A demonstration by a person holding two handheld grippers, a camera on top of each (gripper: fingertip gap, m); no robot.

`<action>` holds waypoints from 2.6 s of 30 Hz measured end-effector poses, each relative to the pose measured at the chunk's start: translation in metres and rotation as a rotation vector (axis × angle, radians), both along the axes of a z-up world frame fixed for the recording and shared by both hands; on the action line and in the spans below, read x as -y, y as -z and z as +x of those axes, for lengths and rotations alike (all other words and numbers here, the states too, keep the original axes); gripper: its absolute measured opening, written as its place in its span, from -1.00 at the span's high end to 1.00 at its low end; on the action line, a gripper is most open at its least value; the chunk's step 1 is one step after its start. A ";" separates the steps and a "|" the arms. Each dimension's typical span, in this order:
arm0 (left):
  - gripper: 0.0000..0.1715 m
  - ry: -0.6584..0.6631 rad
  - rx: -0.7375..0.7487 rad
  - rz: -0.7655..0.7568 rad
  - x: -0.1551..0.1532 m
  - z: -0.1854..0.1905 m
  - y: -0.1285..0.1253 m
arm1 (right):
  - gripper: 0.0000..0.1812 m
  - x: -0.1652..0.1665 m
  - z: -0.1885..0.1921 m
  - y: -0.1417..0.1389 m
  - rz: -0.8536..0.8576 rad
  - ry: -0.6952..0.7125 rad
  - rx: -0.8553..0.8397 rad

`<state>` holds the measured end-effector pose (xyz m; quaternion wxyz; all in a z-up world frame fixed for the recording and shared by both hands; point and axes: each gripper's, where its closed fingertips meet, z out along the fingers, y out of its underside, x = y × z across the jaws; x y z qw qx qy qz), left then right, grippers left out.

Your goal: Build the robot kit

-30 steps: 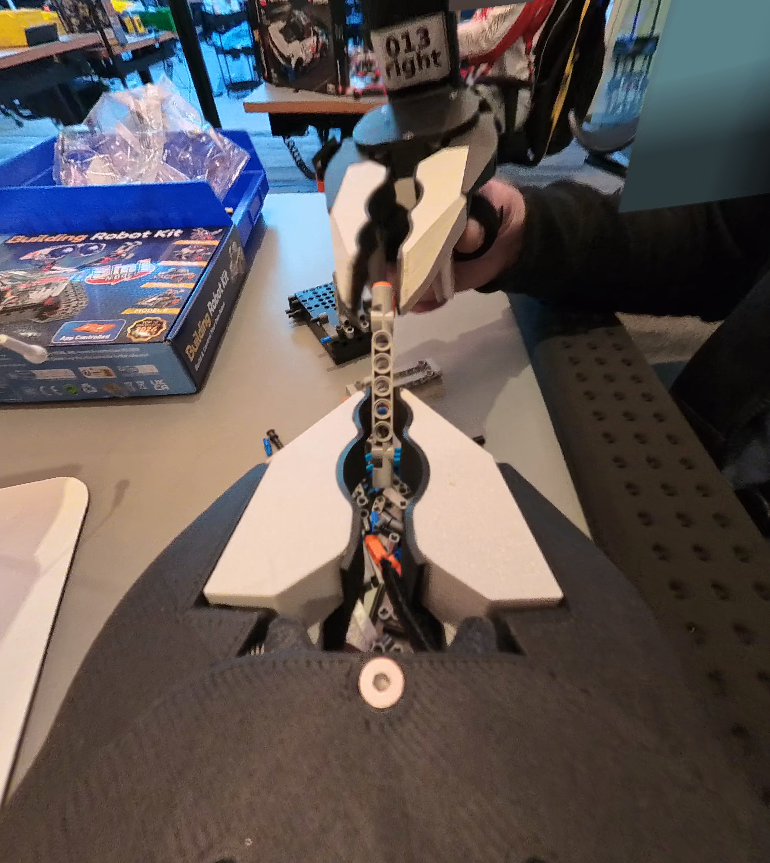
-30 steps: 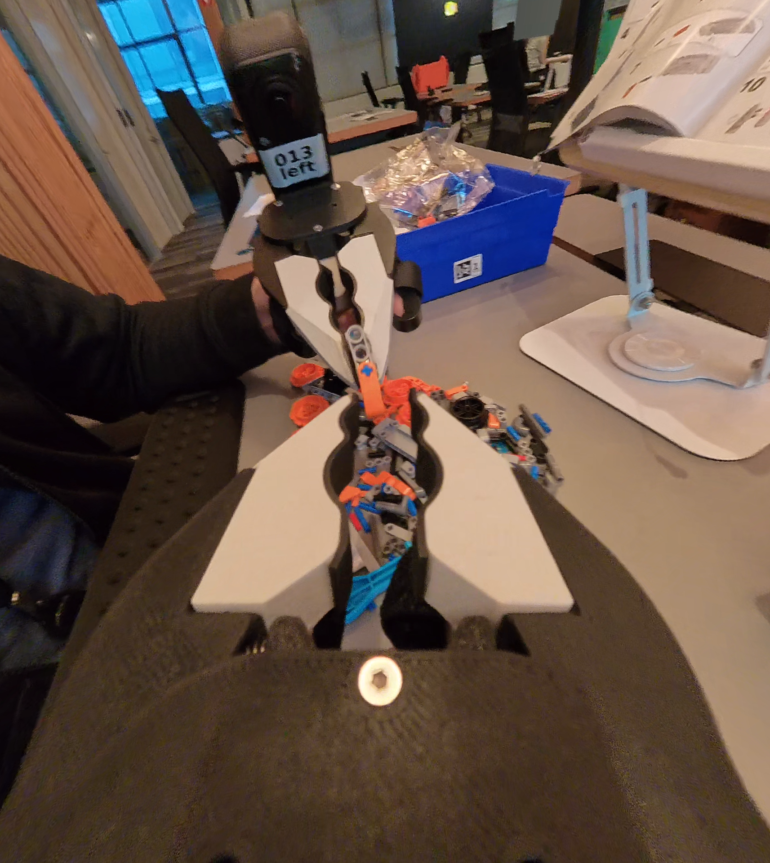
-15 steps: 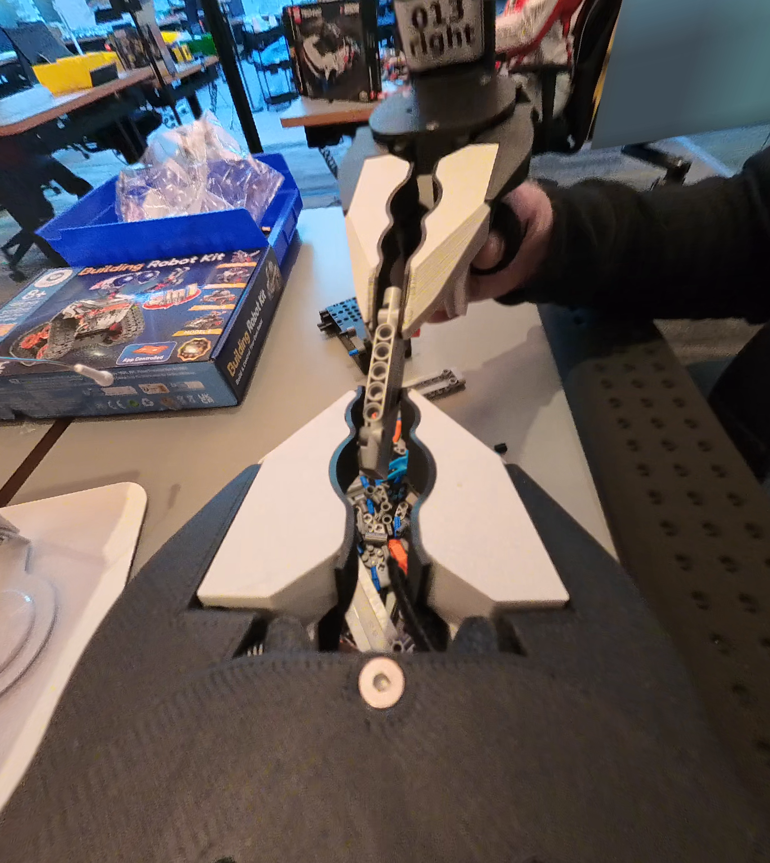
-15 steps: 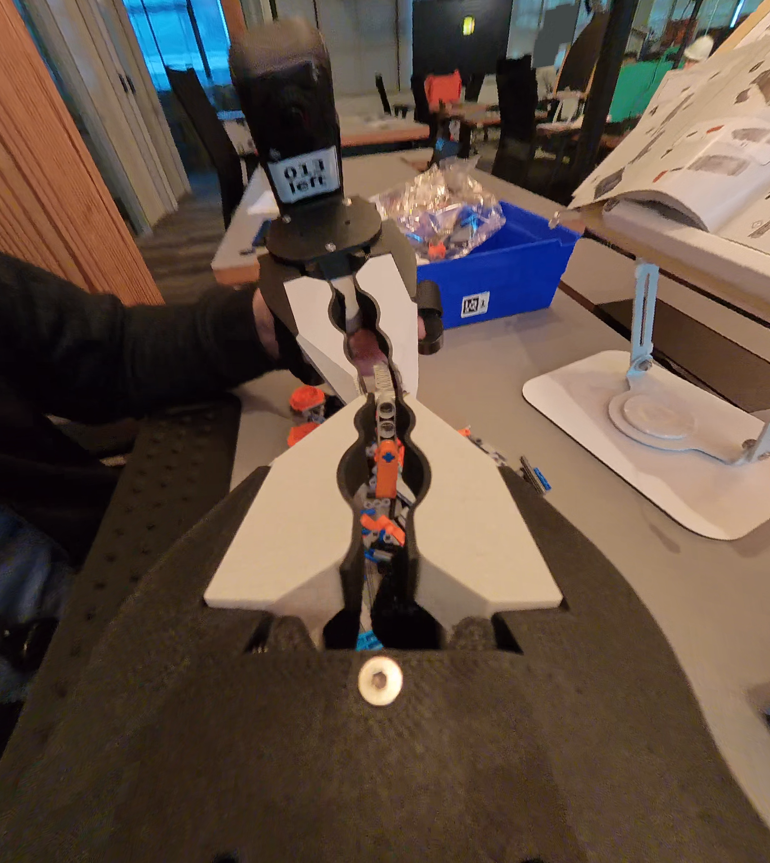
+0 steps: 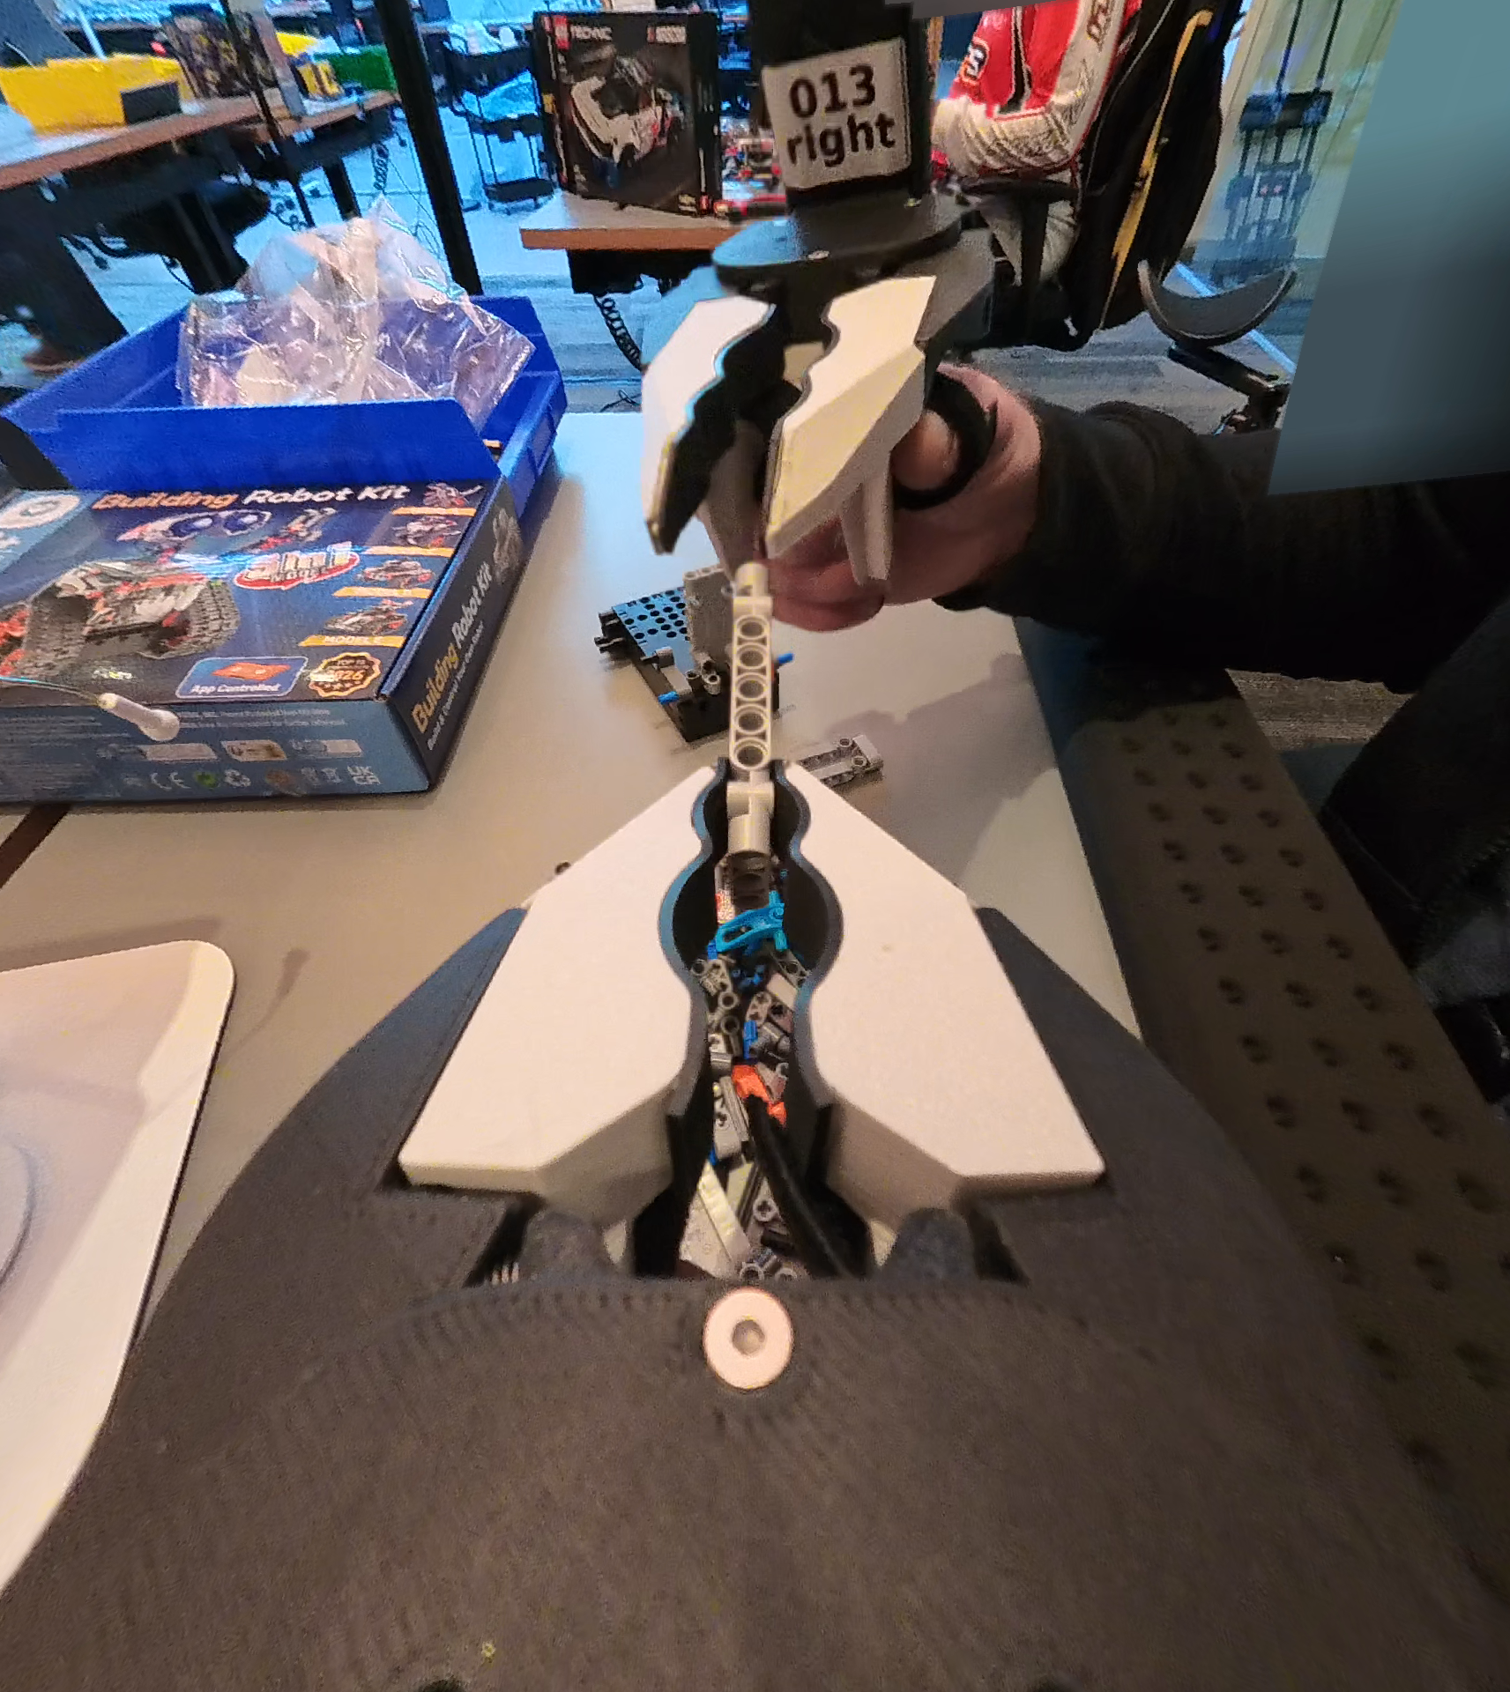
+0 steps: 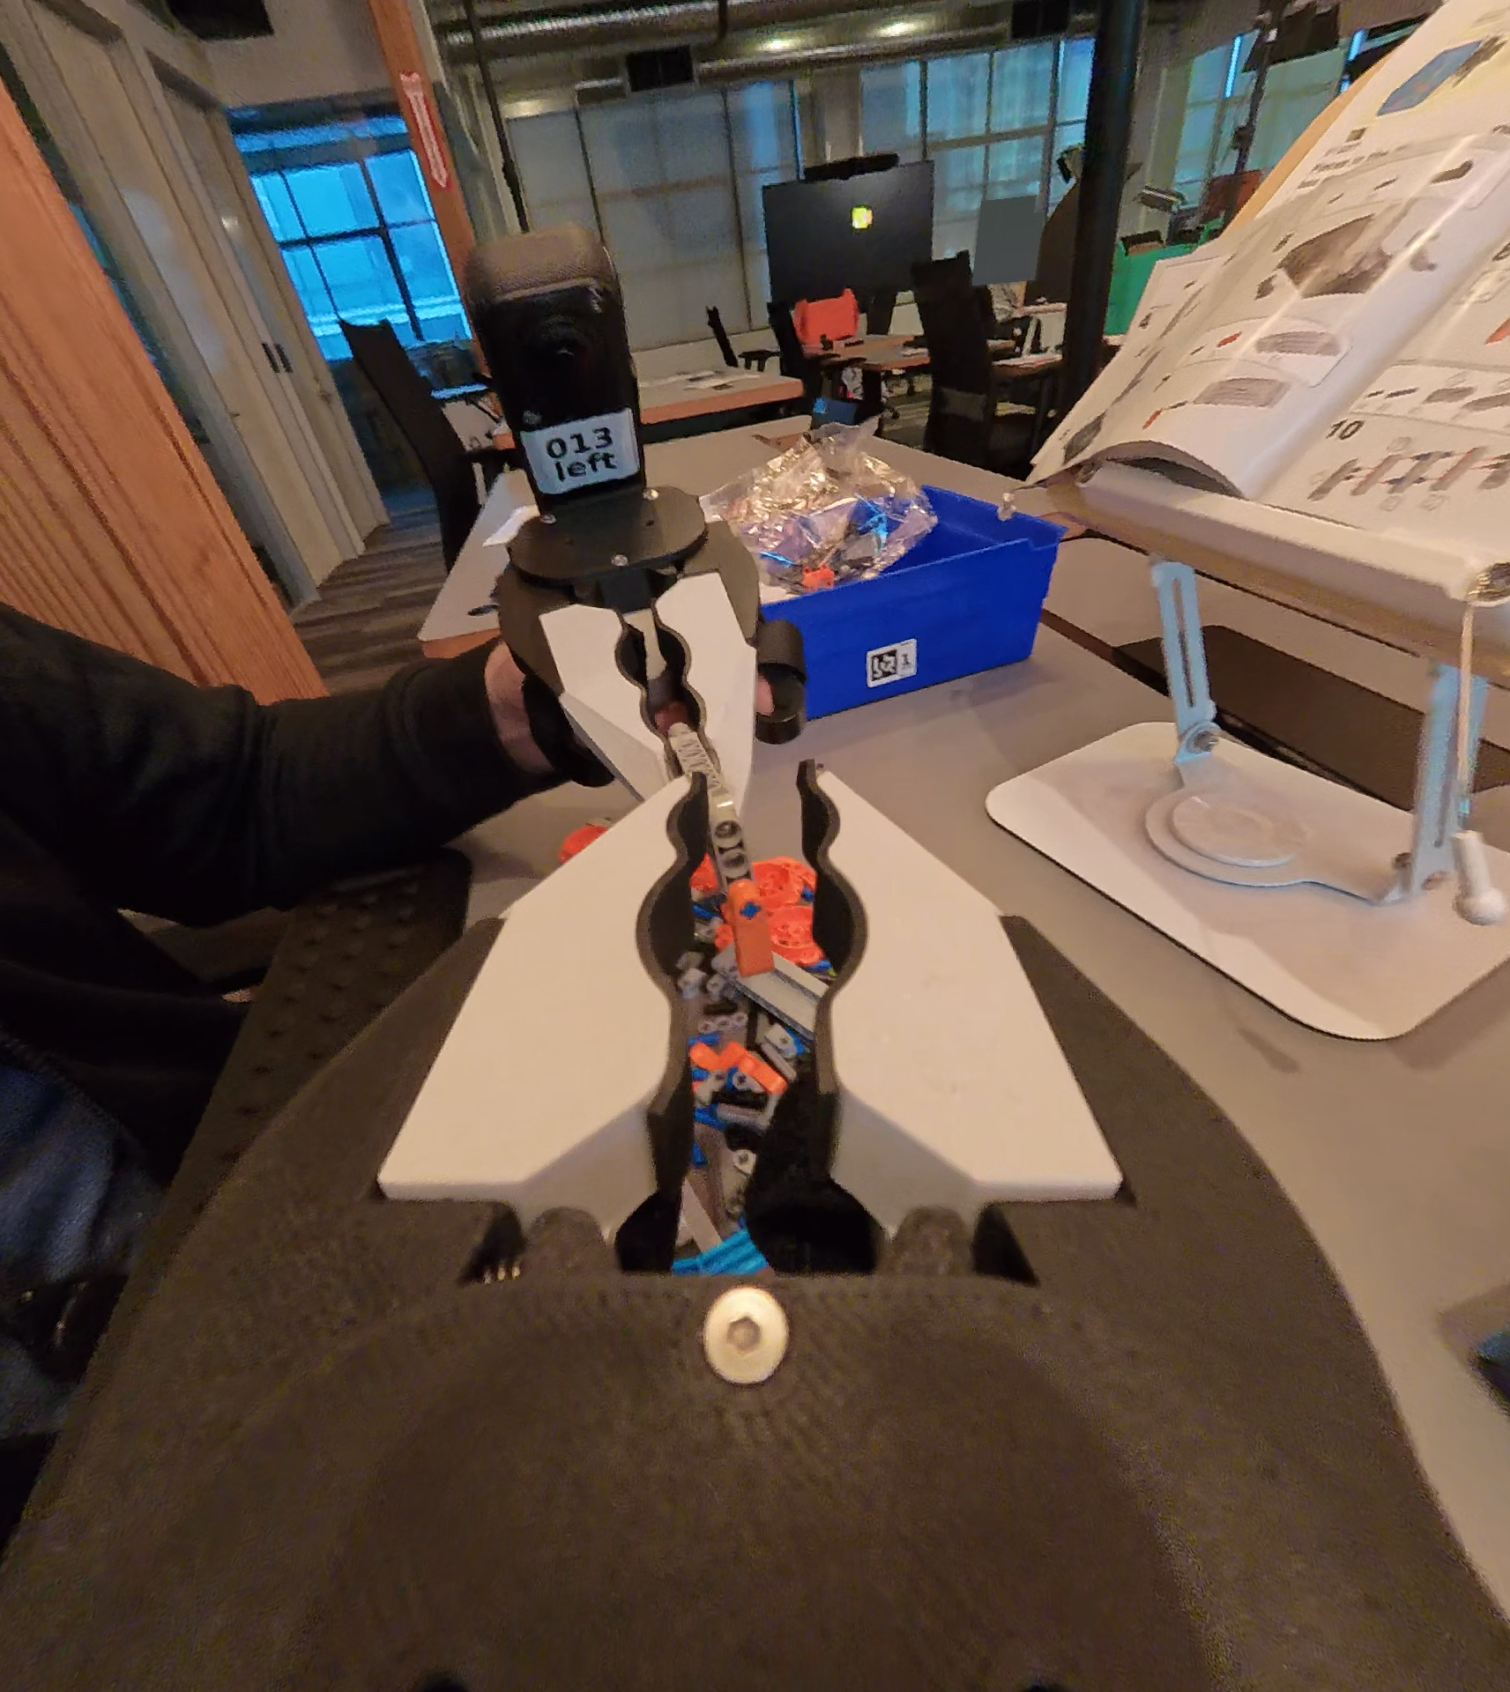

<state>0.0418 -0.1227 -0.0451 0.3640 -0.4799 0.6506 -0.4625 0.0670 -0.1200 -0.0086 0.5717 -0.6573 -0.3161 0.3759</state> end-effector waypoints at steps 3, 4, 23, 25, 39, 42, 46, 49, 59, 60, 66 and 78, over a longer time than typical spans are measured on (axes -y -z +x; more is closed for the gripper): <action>0.95 -0.002 -0.030 0.002 0.000 0.001 0.003 | 0.78 0.002 -0.003 0.010 0.021 0.003 0.119; 0.95 0.006 -0.047 0.001 0.002 0.001 0.004 | 0.78 0.004 -0.007 0.013 0.016 -0.008 0.147; 0.84 0.014 0.167 -0.147 -0.003 0.009 -0.029 | 0.93 0.007 -0.002 -0.009 -0.083 -0.084 -0.241; 0.85 0.003 0.191 -0.166 -0.007 0.009 -0.033 | 0.93 0.006 0.005 -0.015 -0.097 -0.089 -0.319; 1.00 -0.044 0.205 -0.212 -0.016 0.022 -0.048 | 0.93 -0.001 0.010 -0.008 -0.189 -0.112 -0.406; 0.86 0.001 0.204 -0.250 -0.010 0.023 -0.047 | 0.93 -0.002 0.014 -0.010 -0.190 -0.110 -0.426; 0.81 0.001 0.206 -0.252 -0.009 0.027 -0.045 | 0.93 -0.001 0.012 -0.006 -0.206 -0.125 -0.422; 0.92 -0.005 0.224 -0.223 -0.008 0.030 -0.048 | 0.92 -0.002 0.010 -0.003 -0.204 -0.121 -0.401; 0.95 0.039 0.060 -0.092 0.004 0.038 -0.033 | 0.91 0.000 0.002 0.018 -0.067 -0.036 -0.054; 0.94 0.041 0.058 -0.078 0.005 0.038 -0.034 | 0.92 0.002 0.000 0.018 -0.067 -0.051 -0.054; 0.75 0.028 0.063 -0.100 -0.003 0.038 -0.028 | 0.94 0.000 0.018 -0.004 -0.059 -0.043 -0.239; 0.93 0.095 0.016 -0.121 0.012 0.046 -0.001 | 0.94 0.001 0.017 -0.007 -0.078 -0.065 -0.299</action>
